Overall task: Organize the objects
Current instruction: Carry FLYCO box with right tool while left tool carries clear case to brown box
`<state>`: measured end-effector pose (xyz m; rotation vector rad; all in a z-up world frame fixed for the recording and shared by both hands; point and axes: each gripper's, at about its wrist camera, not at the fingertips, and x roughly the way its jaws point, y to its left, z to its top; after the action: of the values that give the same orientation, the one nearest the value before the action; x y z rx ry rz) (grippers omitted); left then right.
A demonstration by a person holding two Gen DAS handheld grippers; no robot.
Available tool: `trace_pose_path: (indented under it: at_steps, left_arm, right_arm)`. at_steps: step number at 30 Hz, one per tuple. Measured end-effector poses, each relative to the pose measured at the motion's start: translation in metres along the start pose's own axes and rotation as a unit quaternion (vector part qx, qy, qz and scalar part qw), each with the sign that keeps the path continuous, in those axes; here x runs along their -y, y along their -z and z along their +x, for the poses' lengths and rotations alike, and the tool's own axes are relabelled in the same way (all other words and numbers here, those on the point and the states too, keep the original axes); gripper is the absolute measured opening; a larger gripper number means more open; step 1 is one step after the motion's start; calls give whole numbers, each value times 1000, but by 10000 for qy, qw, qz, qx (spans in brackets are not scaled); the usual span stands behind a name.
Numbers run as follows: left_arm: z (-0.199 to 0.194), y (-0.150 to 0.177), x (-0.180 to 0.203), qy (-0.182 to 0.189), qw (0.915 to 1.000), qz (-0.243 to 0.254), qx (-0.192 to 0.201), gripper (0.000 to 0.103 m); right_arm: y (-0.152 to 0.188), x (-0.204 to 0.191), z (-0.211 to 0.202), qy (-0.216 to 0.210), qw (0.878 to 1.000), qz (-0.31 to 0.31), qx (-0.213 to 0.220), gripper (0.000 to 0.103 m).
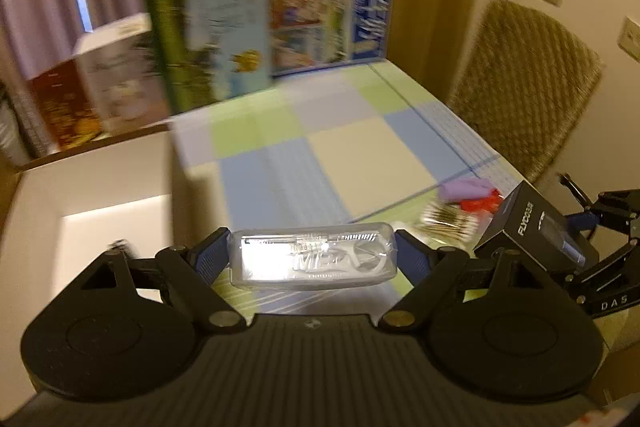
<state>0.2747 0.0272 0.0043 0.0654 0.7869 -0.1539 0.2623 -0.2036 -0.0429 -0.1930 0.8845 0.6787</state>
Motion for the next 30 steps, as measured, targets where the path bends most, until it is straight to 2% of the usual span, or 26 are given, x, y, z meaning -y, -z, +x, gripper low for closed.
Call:
trace_pose_path:
  at_steps: [9, 16, 22, 30]
  left_arm:
    - [-60, 30, -79, -808, 9951, -554, 139, 84]
    - [-83, 46, -135, -1256, 9893, -730, 154, 84]
    - [-77, 43, -173, -1387, 9879, -684, 131, 84]
    - [-43, 25, -214, -1335, 9892, -609, -1, 84]
  right_arm:
    - [-46, -94, 20, -1003, 9933, -511, 266, 78]
    - [-88, -161, 44, -1478, 9847, -814, 435, 78]
    - [-127, -202, 73, -1553, 9819, -966, 497, 78]
    - [-174, -222, 123, -1132, 9906, -681, 366, 78]
